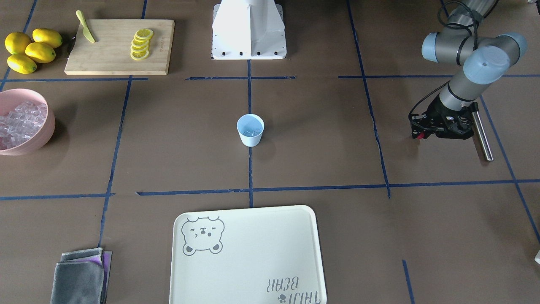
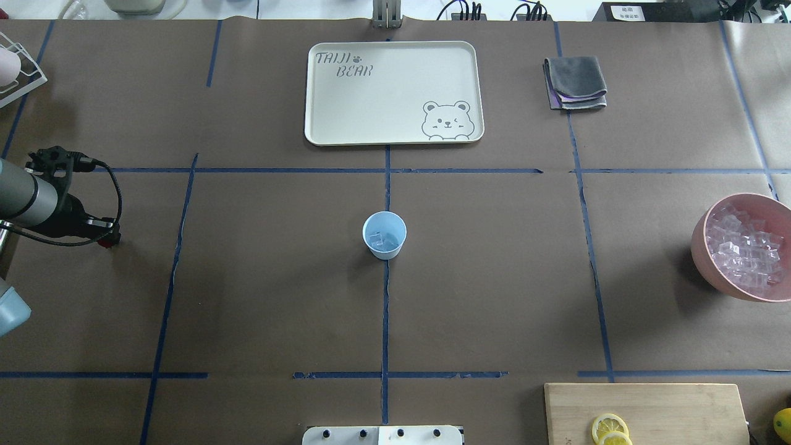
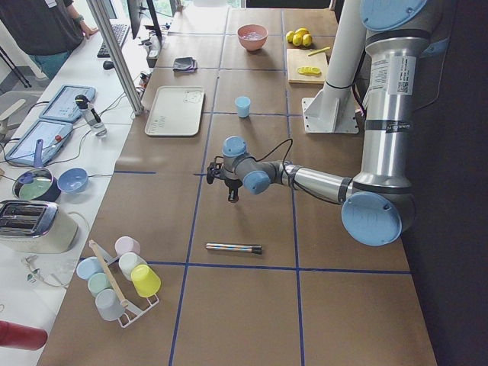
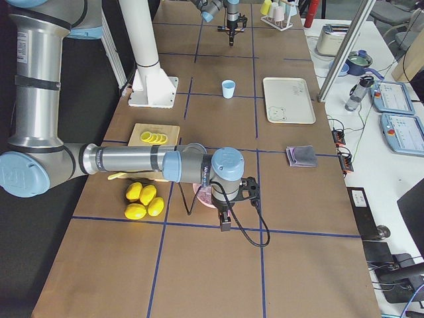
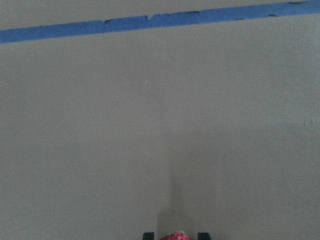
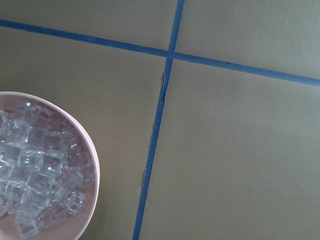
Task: Mash ice and strawberries in cup
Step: 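Close the left gripper on the red strawberry and lift it, then carry the strawberry over the blue cup and open the left gripper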
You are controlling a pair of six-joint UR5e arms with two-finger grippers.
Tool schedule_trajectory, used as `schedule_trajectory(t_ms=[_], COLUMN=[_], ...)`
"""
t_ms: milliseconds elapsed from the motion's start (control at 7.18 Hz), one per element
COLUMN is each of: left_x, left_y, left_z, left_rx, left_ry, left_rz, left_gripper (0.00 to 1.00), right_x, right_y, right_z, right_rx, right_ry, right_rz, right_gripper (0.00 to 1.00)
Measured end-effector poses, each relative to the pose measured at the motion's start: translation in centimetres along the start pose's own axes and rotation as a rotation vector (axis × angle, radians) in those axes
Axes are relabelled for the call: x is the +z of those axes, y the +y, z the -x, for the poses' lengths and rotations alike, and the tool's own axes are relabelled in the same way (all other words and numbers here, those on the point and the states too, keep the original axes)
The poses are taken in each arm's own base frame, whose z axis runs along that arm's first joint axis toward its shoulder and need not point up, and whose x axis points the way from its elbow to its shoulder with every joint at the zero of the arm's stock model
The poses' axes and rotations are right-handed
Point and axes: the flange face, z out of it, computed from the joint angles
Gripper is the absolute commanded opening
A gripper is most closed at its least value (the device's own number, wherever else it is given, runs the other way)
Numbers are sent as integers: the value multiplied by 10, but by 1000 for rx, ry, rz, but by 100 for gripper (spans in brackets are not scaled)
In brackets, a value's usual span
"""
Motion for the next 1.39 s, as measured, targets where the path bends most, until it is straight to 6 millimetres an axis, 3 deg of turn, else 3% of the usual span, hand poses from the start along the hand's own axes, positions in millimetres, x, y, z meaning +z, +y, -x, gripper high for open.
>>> schedule_trajectory(t_ms=[278,557,835,1114,1392], left_x=[-36,-77,-115,-128,-127], left_y=[-25,-65,-98,-99,-94], left_z=[-50,-120,-204,-289,-372], left_rx=[16,21,-33,-129,-207], left_ry=[27,50,28,61,86], left_rz=[-37,-68,-37,-8,-5], left_gripper=[0,0,1,3,6], right_x=[0,0,1,1,1], right_y=[0,0,0,0,1], right_z=[0,0,0,0,-1], right_rx=[1,1,1,2,3], right_ry=[0,0,0,0,0], right_rz=[1,1,1,1,2], right_gripper=[100,100,100,100,100])
